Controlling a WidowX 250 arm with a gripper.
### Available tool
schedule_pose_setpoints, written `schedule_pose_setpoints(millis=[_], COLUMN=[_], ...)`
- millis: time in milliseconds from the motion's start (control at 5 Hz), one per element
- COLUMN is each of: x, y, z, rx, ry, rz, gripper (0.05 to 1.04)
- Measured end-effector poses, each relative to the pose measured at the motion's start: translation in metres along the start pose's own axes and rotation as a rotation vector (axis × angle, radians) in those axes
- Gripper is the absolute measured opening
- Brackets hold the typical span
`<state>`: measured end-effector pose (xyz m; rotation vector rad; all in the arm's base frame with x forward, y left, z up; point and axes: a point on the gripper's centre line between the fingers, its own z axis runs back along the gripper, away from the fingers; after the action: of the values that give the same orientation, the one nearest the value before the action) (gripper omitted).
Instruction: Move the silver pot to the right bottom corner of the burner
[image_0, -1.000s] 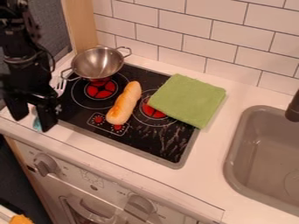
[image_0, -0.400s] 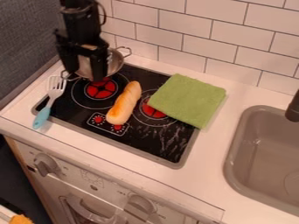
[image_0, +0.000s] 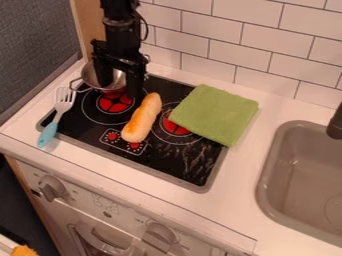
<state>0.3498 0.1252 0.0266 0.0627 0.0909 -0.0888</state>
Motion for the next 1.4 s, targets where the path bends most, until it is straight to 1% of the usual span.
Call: schedule_pose_setpoints(millis=[200, 400, 600, 800, 1000, 1200, 1400], x=[0.007, 0.01, 0.007, 0.0, -0.01, -0.025, -0.06], y=[0.003, 0.002, -0.003, -0.005, -0.004, -0.015, -0.045], z=[-0.012, -0.014, -0.013, -0.001, 0.015, 0.047, 0.074], rx=[0.002, 0.005, -0.005, -0.02, -0.043, -0.075, -0.064], ry=[0.014, 0.005, 0.005, -0.014, -0.038, -0.099, -0.145], rz=[0.004, 0.001, -0.021, -0.029, -0.03, -0.046, -0.103], gripper=[0.953, 0.642, 0.396, 0.222, 0.095, 0.073, 0.073])
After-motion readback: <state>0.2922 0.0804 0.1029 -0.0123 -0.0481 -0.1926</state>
